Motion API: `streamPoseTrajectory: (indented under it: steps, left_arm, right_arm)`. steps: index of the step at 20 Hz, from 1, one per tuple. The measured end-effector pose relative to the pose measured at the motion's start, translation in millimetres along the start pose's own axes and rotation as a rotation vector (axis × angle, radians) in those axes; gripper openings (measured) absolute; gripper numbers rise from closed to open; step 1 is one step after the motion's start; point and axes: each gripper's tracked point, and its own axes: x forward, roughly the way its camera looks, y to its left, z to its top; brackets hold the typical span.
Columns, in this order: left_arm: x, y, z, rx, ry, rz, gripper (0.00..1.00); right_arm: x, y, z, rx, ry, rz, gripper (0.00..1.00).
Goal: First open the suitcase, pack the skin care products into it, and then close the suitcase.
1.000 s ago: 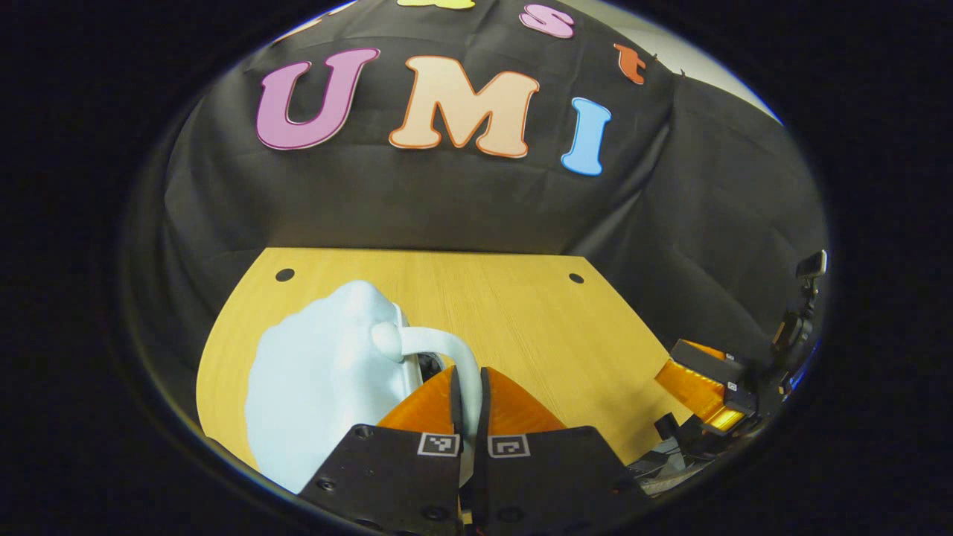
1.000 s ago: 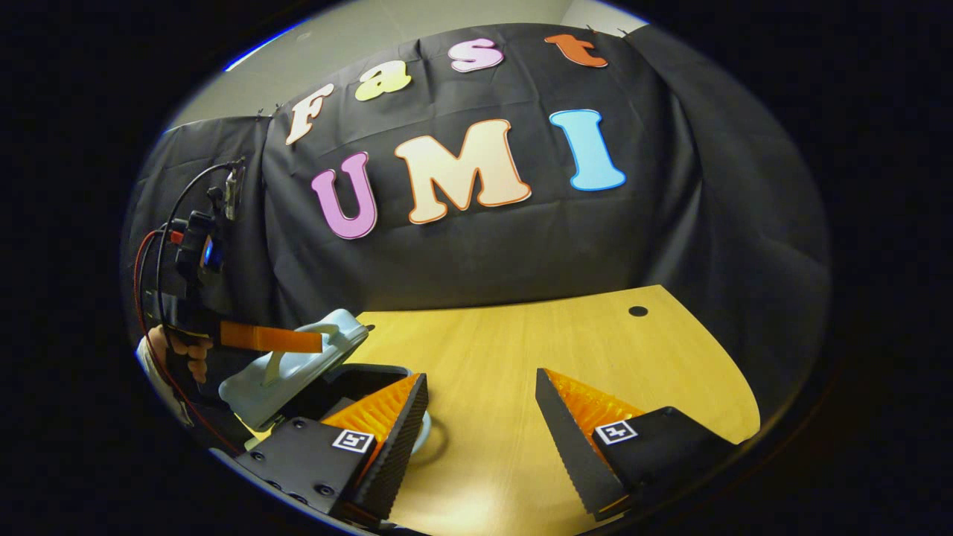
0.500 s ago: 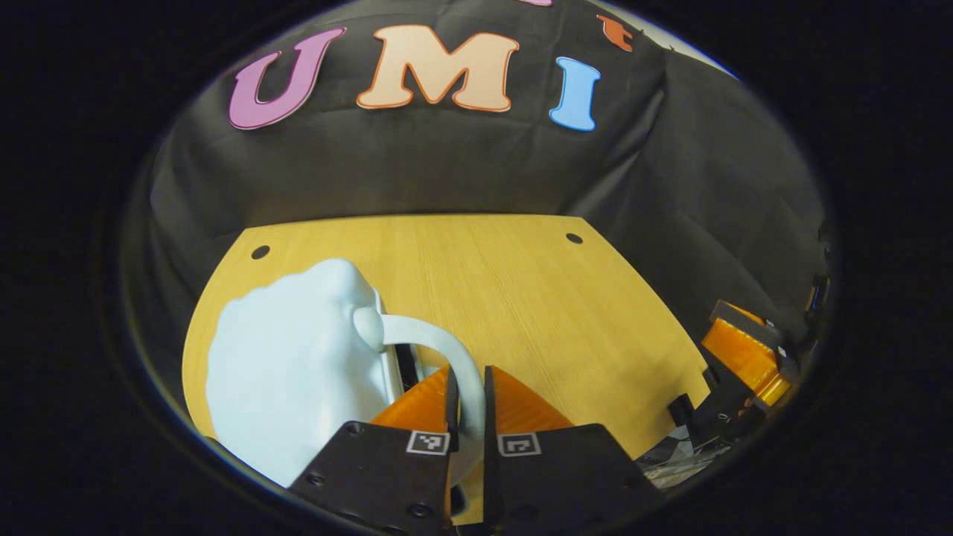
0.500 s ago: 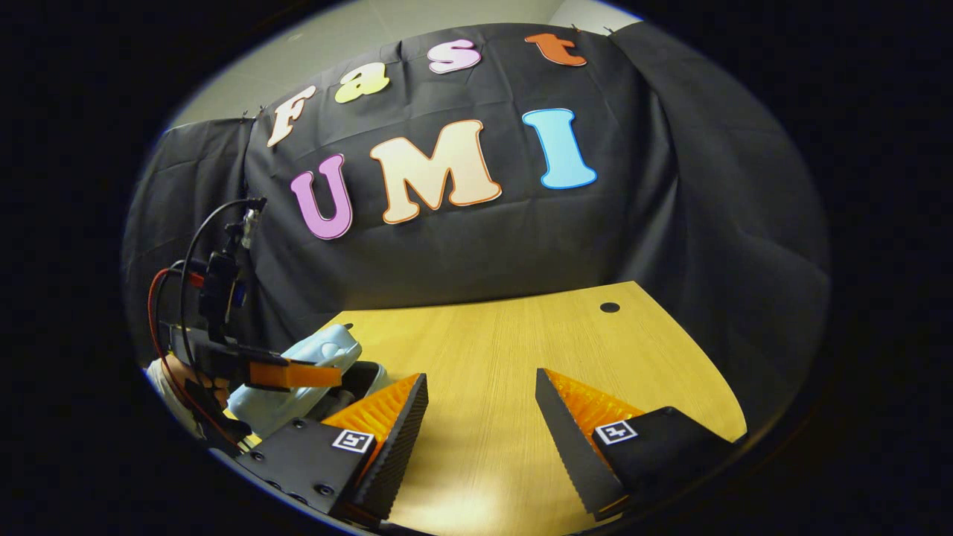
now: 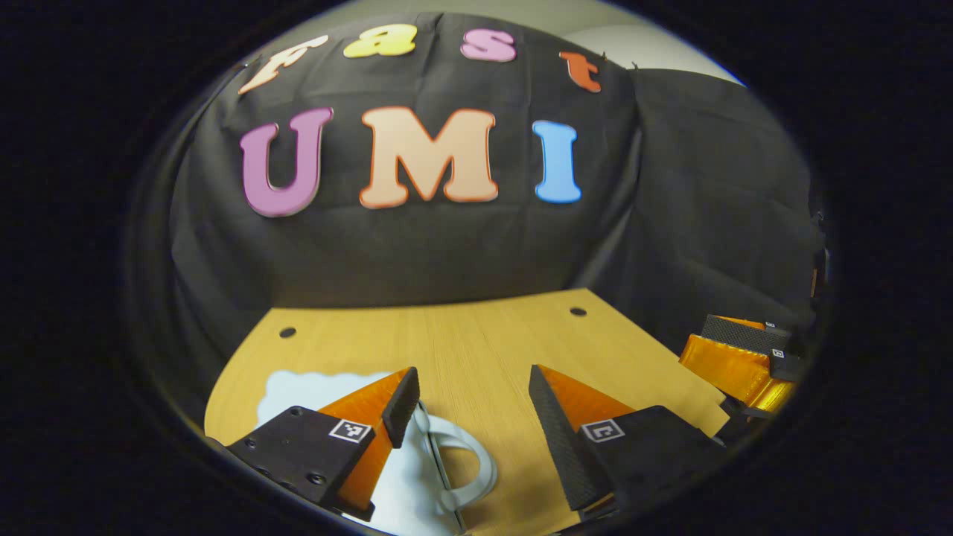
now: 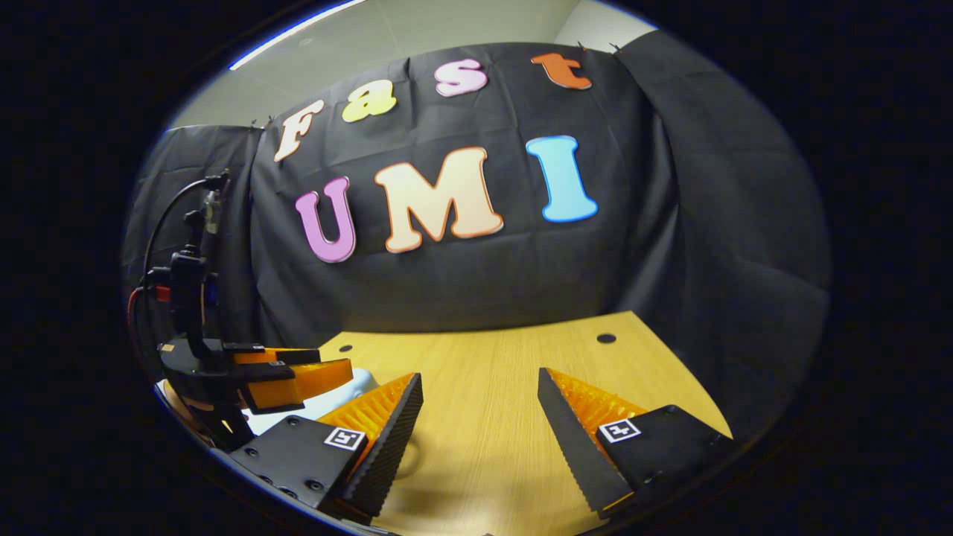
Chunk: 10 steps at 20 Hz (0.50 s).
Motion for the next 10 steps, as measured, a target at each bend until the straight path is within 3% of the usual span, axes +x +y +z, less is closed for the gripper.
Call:
streamPoseTrajectory:
  steps: [2, 3, 9, 10]
  left_arm:
    - [-10.1, 0.1, 31.9, 0.038, -0.093, 0.027, 0.95]
    - [-14.4, -1.6, 43.6, 0.045, -0.123, 0.029, 0.96]
    - [-24.5, -4.9, 87.7, 0.010, -0.240, 0.054, 0.96]
    - [-25.2, -5.7, 89.6, 0.011, -0.245, 0.056, 0.96]
  right_arm:
    - [0.9, 5.7, 35.9, -0.022, -0.092, -0.003, 0.93]
    - [0.0, 9.3, 54.2, -0.031, -0.133, -0.001, 0.98]
    - [-26.8, 29.3, 147.4, -0.076, -0.383, 0.013, 0.94]
    - [-30.2, 31.1, 153.9, -0.084, -0.401, 0.017, 0.98]
